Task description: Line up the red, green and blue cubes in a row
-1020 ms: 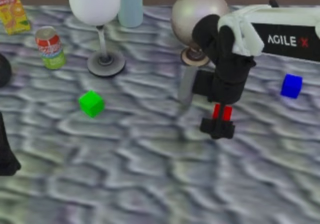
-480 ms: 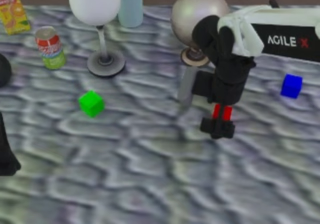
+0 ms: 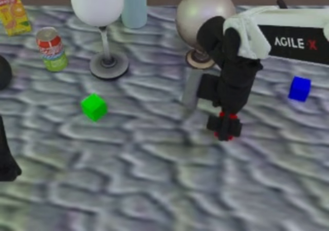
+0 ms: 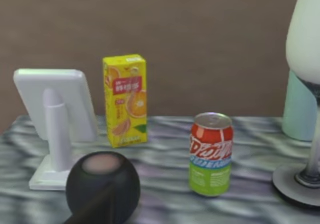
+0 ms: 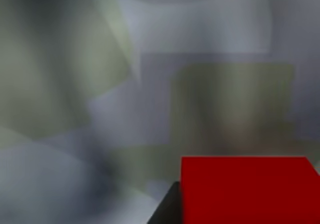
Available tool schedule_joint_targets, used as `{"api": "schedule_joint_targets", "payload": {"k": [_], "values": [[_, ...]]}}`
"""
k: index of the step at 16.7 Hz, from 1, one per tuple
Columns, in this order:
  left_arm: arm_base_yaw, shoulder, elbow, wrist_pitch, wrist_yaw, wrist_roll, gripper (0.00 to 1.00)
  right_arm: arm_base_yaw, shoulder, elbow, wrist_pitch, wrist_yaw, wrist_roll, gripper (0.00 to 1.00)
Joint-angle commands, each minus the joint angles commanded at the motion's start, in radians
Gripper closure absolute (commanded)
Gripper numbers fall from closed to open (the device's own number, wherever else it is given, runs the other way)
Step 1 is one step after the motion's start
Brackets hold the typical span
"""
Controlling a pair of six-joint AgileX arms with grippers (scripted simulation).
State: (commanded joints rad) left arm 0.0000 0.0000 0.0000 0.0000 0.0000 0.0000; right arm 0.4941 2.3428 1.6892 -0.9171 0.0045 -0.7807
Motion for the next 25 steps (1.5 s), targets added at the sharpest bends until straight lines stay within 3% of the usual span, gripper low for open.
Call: {"api": "schedule_joint_targets", "payload": {"k": [7, 8, 17, 22, 25], "values": [[0.000, 0.000, 0.000, 0.000, 0.000, 0.000, 0.00, 0.000, 0.000, 0.000, 0.000, 0.000, 0.000, 1.00], [0.000, 0.000, 0.000, 0.000, 0.000, 0.000, 0.00, 0.000, -0.043, 0.002, -0.030, -0.015, 0.018, 1.00], [0.000, 0.000, 0.000, 0.000, 0.000, 0.000, 0.00, 0.009, -0.112, 0.158, -0.258, -0.016, 0.016, 1.00], [0.000, 0.000, 0.000, 0.000, 0.000, 0.000, 0.00, 0.006, -0.111, 0.165, -0.265, -0.016, 0.018, 1.00], [0.000, 0.000, 0.000, 0.000, 0.000, 0.000, 0.00, 0.071, -0.078, 0.234, -0.298, -0.016, 0.034, 1.00]]}}
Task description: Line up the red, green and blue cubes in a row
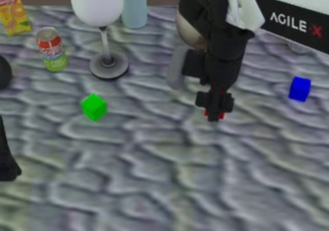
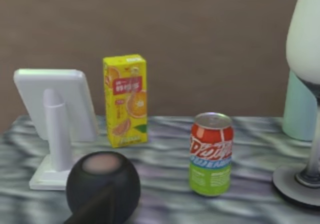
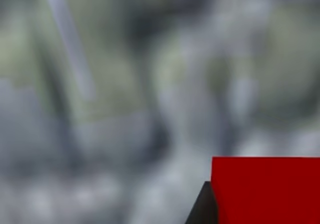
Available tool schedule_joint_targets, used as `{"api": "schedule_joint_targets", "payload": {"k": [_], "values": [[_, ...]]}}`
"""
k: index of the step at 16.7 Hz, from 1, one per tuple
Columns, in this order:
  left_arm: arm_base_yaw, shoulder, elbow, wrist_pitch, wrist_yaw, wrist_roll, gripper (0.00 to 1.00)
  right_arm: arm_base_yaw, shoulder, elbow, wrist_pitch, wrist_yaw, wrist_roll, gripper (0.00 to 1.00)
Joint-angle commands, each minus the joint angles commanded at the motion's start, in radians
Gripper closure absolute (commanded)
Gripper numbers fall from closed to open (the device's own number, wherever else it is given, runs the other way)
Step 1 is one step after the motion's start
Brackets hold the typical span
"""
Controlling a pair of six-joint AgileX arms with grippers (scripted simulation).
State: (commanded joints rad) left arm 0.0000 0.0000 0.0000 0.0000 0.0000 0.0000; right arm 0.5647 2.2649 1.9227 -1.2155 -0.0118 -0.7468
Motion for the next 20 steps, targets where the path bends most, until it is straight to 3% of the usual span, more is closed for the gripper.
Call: {"api": "schedule_joint_targets", "payload": {"k": [9, 15, 20], "values": [[0.000, 0.000, 0.000, 0.000, 0.000, 0.000, 0.00, 0.345, 0.161, 0.347, -0.178, 0.002, 0.105, 1.00], [0.000, 0.000, 0.000, 0.000, 0.000, 0.000, 0.00, 0.361, 0.164, 0.360, -0.182, 0.001, 0.112, 1.00], [0.000, 0.000, 0.000, 0.000, 0.000, 0.000, 0.00, 0.361, 0.171, 0.223, -0.036, 0.002, 0.114, 1.00]]}}
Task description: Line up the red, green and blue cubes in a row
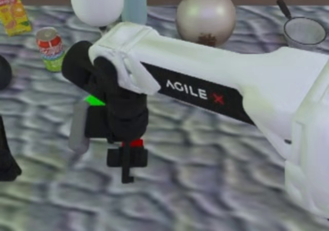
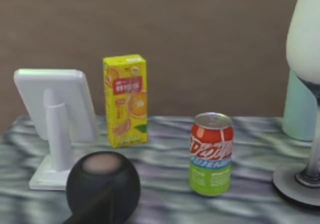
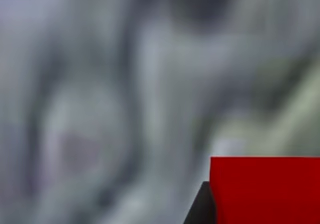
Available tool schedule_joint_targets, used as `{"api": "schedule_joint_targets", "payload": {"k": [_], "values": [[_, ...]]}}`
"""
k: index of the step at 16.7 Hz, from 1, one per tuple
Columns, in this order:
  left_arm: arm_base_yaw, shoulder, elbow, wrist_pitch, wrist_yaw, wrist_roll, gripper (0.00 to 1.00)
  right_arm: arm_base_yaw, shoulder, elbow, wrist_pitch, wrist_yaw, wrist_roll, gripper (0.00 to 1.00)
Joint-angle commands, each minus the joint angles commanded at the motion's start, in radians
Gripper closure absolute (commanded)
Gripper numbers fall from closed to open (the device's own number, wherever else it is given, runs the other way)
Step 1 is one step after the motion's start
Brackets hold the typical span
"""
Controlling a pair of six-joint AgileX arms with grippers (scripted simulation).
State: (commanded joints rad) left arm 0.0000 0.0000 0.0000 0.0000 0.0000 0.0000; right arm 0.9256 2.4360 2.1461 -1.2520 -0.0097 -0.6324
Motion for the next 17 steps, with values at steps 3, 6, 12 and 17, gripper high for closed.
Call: {"api": "schedule_joint_targets", "payload": {"k": [3, 6, 12, 17], "values": [[0.000, 0.000, 0.000, 0.000, 0.000, 0.000, 0.00, 0.003, 0.008, -0.093, 0.098, 0.000, -0.001, 1.00], [0.000, 0.000, 0.000, 0.000, 0.000, 0.000, 0.00, 0.004, 0.011, -0.111, 0.116, 0.000, -0.001, 1.00], [0.000, 0.000, 0.000, 0.000, 0.000, 0.000, 0.00, 0.004, 0.011, -0.111, 0.116, 0.000, -0.001, 0.70], [0.000, 0.000, 0.000, 0.000, 0.000, 0.000, 0.00, 0.004, 0.011, -0.111, 0.116, 0.000, -0.001, 0.32]]}}
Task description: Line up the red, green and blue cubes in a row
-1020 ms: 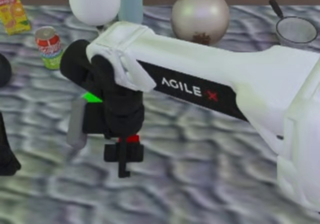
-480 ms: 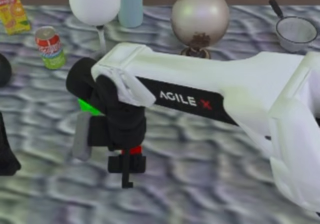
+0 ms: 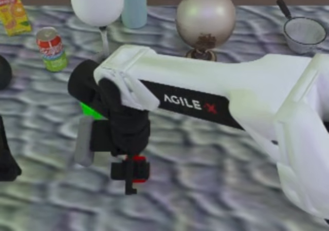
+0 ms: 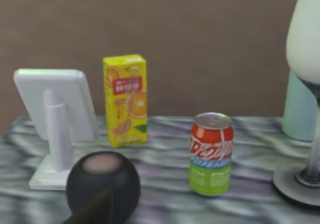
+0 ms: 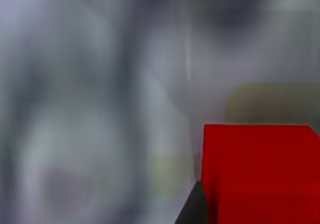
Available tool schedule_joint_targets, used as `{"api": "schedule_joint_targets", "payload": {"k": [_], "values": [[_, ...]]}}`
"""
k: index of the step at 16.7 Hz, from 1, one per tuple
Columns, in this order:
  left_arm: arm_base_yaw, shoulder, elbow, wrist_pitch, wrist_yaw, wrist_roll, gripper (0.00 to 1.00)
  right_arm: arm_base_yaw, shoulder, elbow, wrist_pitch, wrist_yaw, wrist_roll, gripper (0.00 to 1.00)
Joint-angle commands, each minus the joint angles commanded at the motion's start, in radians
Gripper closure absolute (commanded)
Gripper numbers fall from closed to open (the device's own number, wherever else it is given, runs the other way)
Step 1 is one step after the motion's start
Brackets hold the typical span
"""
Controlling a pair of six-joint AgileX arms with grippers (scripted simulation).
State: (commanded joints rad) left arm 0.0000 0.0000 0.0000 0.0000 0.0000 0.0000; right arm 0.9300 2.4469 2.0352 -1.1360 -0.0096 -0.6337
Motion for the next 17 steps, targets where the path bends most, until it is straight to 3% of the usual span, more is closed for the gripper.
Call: {"api": "schedule_joint_targets", "payload": {"k": [4, 5, 14, 17], "values": [[0.000, 0.000, 0.000, 0.000, 0.000, 0.000, 0.00, 0.000, 0.000, 0.000, 0.000, 0.000, 0.000, 0.02], [0.000, 0.000, 0.000, 0.000, 0.000, 0.000, 0.00, 0.000, 0.000, 0.000, 0.000, 0.000, 0.000, 0.00], [0.000, 0.000, 0.000, 0.000, 0.000, 0.000, 0.00, -0.002, 0.000, 0.004, -0.004, 0.000, -0.001, 0.00], [0.000, 0.000, 0.000, 0.000, 0.000, 0.000, 0.00, 0.001, -0.006, 0.073, -0.075, 0.000, -0.002, 0.00]]}}
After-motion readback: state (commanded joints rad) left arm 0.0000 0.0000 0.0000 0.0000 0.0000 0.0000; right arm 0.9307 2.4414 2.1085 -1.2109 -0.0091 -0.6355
